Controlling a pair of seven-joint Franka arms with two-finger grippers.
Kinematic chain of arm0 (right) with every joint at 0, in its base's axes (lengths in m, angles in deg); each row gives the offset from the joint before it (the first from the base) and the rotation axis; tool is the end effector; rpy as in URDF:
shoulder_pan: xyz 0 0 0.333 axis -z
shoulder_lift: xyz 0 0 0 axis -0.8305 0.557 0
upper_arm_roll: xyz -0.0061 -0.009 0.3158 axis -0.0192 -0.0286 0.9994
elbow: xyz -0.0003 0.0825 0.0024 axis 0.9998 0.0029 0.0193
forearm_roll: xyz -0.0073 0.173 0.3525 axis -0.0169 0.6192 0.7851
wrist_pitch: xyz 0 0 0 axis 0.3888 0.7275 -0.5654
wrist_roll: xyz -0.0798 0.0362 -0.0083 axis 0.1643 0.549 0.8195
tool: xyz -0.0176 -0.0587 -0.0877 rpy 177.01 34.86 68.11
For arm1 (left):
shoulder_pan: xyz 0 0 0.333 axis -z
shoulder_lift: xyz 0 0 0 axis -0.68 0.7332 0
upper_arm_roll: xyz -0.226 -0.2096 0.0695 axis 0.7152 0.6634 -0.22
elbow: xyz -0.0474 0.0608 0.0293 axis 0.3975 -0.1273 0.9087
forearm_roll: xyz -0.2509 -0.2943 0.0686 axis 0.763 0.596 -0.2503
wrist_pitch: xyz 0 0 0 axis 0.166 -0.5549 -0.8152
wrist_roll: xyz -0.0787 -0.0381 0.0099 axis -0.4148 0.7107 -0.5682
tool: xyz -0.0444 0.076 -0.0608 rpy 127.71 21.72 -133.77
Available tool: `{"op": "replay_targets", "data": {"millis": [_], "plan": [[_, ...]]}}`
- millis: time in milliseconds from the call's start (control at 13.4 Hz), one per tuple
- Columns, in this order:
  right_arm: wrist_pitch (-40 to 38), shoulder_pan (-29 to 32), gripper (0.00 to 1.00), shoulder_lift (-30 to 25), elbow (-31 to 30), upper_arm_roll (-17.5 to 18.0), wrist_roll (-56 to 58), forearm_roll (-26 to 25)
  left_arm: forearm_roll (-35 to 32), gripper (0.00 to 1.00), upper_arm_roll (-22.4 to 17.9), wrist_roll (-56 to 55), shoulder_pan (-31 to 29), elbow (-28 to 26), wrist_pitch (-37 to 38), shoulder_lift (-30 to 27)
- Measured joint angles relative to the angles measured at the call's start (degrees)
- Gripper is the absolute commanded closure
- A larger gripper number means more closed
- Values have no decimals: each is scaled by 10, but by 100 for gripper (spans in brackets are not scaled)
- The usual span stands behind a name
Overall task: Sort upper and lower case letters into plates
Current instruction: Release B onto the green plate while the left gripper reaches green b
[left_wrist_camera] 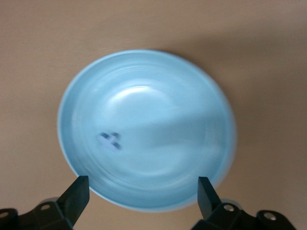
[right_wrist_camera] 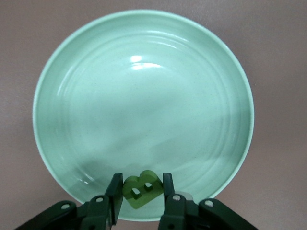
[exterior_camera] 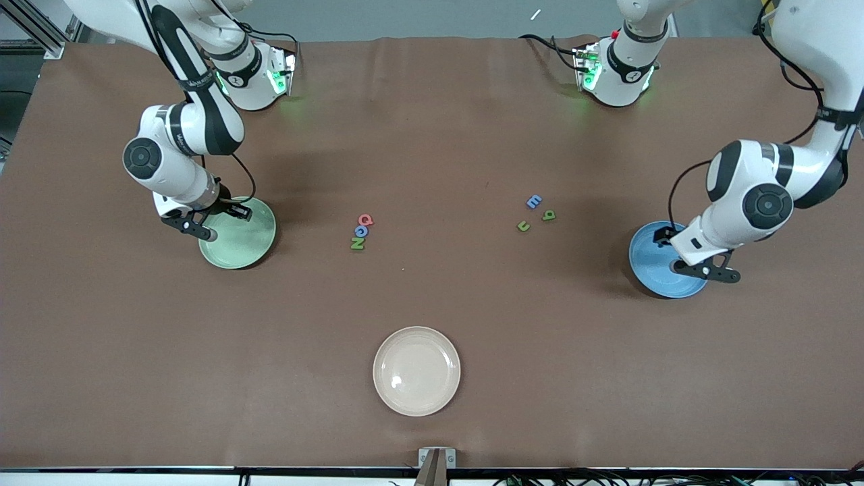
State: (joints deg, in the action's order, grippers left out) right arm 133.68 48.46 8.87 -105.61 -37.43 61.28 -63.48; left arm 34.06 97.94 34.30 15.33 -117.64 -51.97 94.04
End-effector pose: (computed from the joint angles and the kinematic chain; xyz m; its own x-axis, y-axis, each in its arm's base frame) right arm 0.4433 0.0319 0.2174 0.9129 -0.3871 -0.1291 -0.3870 -0.9217 0.0271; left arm 0.5503 -0.0056 0.2708 0.9597 -0.2288 -0.1634 -0.2444 -0.9661 -0.0830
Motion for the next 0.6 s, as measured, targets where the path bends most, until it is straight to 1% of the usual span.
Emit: {"op": "replay_targets", "data": {"millis": [75, 150, 225, 299, 374, 449, 524, 599], "plan": [[6, 1, 97, 5, -1, 0, 0, 0, 27, 1, 21, -5, 0, -2, 13, -15], [12, 2, 93, 11, -2, 0, 0, 0, 46, 1, 43, -26, 1, -6, 19, -25], [17, 3, 90, 17, -3, 0, 0, 0, 55, 1, 65, -59, 1, -12, 20, -30], [20, 4, 78, 23, -3, 0, 0, 0, 56, 1, 88, -97, 2, -18, 20, -31], [22, 5, 40, 28, -3, 0, 0, 0, 56, 1, 108, -131, 3, -26, 18, -31], [24, 6, 6, 32, -3, 0, 0, 0, 57, 1, 128, -165, 3, -35, 8, -31], [25, 7, 0, 33, -3, 0, 0, 0, 57, 1, 146, -204, 3, -51, -21, -31], [26, 8, 0, 34, -3, 0, 0, 0, 57, 1, 164, -242, 4, -74, -68, -30]]}}
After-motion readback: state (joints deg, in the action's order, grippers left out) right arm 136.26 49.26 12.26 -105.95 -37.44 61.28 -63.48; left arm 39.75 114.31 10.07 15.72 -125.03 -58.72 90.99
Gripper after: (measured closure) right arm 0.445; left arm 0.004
